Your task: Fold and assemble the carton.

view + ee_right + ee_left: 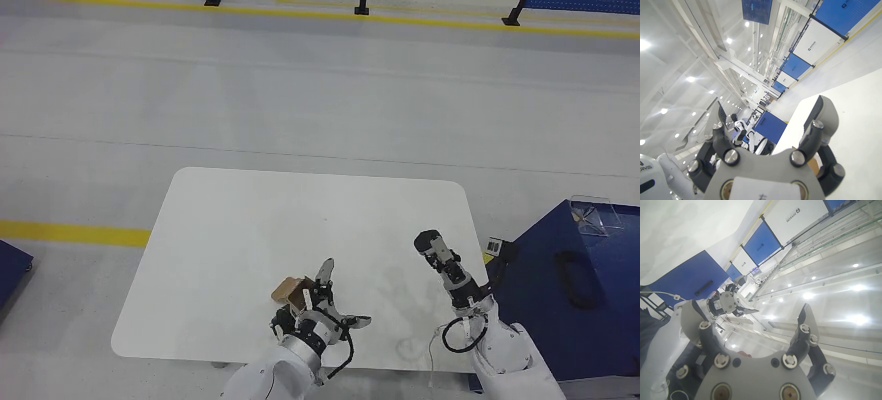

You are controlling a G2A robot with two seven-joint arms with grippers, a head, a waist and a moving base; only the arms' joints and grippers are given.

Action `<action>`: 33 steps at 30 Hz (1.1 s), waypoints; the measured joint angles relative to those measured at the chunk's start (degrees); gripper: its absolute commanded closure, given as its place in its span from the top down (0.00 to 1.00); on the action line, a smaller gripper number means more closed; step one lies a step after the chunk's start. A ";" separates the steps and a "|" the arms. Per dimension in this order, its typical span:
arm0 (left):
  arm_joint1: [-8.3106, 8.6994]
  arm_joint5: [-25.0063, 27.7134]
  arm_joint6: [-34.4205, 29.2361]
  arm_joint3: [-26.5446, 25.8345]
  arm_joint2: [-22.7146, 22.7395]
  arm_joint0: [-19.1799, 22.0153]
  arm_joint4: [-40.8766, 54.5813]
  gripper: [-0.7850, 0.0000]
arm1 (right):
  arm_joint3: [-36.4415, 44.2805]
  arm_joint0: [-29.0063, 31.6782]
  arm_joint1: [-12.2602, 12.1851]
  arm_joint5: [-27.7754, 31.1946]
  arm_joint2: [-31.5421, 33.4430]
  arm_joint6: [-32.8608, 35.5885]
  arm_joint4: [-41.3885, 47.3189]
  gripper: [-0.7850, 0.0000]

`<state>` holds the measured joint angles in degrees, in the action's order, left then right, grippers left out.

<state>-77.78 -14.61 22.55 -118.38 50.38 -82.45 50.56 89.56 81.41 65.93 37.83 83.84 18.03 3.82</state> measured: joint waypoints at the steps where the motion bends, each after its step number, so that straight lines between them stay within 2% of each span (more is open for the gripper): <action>1: 0.40 -1.51 -1.52 -1.26 0.13 -0.16 -3.39 1.00 | 0.26 -1.00 -0.06 -3.27 -0.42 1.21 -1.93 1.00; 2: 0.81 -3.77 -2.63 -3.16 -0.21 -0.54 -7.90 1.00 | 0.79 -2.08 -0.07 -6.89 -1.15 2.11 -4.80 1.00; 4: 1.87 -12.86 -3.39 -8.10 -1.58 -0.73 -21.92 1.00 | 2.72 -4.24 0.09 -13.21 -3.54 3.16 -12.31 1.00; 6: 2.90 -24.61 -1.32 -11.39 -3.51 -0.32 -38.41 1.00 | 4.24 -5.85 0.07 -17.76 -5.47 3.61 -21.32 1.00; 9: 3.35 -38.47 1.42 -12.03 -6.40 -1.25 -57.00 1.00 | 4.04 -8.31 0.27 -24.30 -8.94 5.56 -32.36 1.00; 11: 3.21 -42.81 0.88 -10.28 -5.48 -2.04 -62.36 1.00 | 2.62 -10.32 0.51 -27.48 -11.30 7.39 -37.10 1.00; 15: 2.69 -43.43 1.77 1.76 -1.54 -3.86 -60.31 1.00 | -1.78 -13.95 1.27 -30.58 -17.63 12.30 -43.97 1.00; 20: 1.30 -43.39 -0.16 11.37 -0.69 -3.80 -60.43 1.00 | -6.23 -16.42 2.20 -30.61 -21.63 11.95 -45.08 1.00; 27: -0.69 -43.39 -3.49 13.03 1.14 -4.11 -62.74 1.00 | -9.80 -18.19 3.16 -30.10 -24.82 12.17 -44.64 1.00; 33: -2.93 -43.39 -7.79 14.27 -0.39 -1.95 -65.22 1.00 | -12.06 -19.50 4.09 -30.44 -27.82 12.41 -45.15 1.00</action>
<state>-80.71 -58.00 14.75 -104.11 49.99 -84.40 -14.66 77.49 61.91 70.02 7.39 56.02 30.44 -41.33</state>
